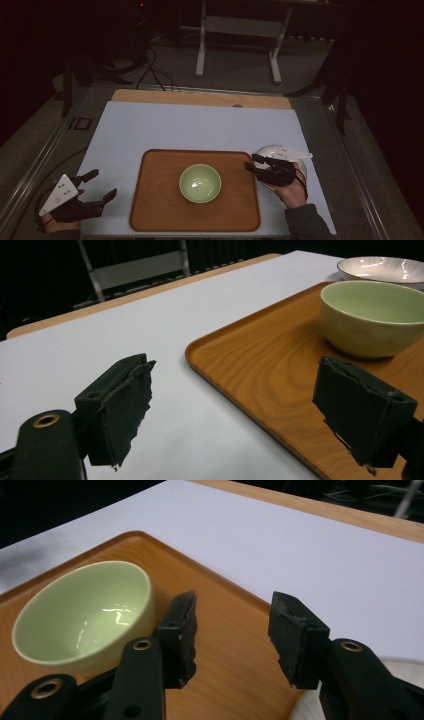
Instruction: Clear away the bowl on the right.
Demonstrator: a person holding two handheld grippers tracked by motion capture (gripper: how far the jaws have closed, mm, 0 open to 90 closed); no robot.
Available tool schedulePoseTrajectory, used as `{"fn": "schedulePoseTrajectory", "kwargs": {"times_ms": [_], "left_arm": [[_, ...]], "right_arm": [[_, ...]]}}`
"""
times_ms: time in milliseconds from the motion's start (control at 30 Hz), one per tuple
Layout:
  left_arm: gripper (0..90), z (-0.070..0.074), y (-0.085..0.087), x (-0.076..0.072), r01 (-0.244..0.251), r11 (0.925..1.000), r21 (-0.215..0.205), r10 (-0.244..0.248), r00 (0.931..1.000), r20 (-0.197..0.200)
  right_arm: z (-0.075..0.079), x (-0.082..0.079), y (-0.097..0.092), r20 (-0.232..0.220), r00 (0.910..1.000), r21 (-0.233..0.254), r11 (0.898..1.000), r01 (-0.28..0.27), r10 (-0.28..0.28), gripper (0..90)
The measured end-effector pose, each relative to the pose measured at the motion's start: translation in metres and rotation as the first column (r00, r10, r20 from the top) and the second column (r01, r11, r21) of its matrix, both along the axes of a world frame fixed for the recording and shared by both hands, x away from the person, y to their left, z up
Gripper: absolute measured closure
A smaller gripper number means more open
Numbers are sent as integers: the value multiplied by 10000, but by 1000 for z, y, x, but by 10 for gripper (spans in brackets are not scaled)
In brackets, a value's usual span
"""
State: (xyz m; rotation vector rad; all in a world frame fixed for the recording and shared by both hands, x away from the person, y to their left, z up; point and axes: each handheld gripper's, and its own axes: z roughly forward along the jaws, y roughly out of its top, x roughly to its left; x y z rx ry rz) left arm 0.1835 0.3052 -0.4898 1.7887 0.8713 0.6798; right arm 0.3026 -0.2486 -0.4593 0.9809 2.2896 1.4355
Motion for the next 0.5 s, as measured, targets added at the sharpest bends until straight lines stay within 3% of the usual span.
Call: {"fn": "schedulePoseTrajectory", "kwargs": {"times_ms": [233,500], "left_arm": [[155,-1,1,2,-249,9997,65,250,9994,-224],[154,-6,1,7,-305,9995,55,308,9962,-810]], "right_arm": [[-11,-9,-38,-265,9968,-16,9972,748,-748,528],[-19,-21,-74,-602,9871,122,9887,1496,-1486,523]]}}
